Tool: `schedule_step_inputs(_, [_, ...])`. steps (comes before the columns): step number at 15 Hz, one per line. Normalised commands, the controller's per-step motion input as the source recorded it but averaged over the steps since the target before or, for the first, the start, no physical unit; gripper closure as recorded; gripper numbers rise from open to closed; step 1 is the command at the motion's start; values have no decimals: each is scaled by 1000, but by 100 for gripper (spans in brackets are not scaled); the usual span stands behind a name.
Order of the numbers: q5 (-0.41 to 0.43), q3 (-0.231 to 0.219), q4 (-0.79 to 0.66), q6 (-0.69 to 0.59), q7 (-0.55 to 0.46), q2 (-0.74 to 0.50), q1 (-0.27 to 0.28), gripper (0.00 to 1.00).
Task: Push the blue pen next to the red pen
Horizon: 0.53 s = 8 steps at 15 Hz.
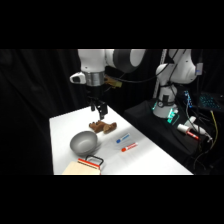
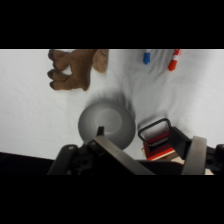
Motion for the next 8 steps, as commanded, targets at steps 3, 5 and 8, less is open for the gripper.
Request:
schedule_step_inputs(3, [-1, 19, -4, 3, 3, 2, -24, 0])
schedule_step_inputs(5, [10, 5, -79, 68, -2, -23, -41, 0])
schedule_step_inputs(8, [5, -8, -222, 157, -27, -111, -53, 0])
